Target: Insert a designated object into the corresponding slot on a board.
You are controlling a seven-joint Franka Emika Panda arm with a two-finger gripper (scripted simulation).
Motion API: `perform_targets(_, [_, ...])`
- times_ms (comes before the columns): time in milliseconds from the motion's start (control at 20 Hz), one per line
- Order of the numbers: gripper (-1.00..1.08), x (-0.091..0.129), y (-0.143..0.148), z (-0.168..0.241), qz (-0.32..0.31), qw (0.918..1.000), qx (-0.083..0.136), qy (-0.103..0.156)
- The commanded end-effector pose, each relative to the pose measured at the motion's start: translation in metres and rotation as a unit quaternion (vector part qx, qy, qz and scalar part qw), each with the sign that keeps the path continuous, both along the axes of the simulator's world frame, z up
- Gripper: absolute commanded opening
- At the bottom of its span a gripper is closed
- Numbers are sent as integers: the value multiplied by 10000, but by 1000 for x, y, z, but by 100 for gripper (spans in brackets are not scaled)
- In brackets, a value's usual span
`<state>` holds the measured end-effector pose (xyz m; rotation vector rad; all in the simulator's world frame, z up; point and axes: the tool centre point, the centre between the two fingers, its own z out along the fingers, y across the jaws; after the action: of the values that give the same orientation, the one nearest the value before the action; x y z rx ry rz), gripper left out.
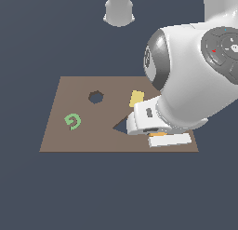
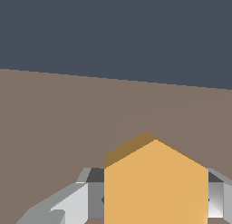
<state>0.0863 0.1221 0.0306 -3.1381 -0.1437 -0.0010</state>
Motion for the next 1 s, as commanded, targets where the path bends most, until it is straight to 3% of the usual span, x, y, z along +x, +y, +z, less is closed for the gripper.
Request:
perform_targets(0, [-100,0,0,0,0,10000,0,0])
perform_targets(300, [-100,1,-9,0,-207,9998,0,0])
perform_targets(600, [-100,1,-34,1,-826,9966,1,0])
perform_targets(950, [-100,-9,-83,3,-2006,9797,2,1])
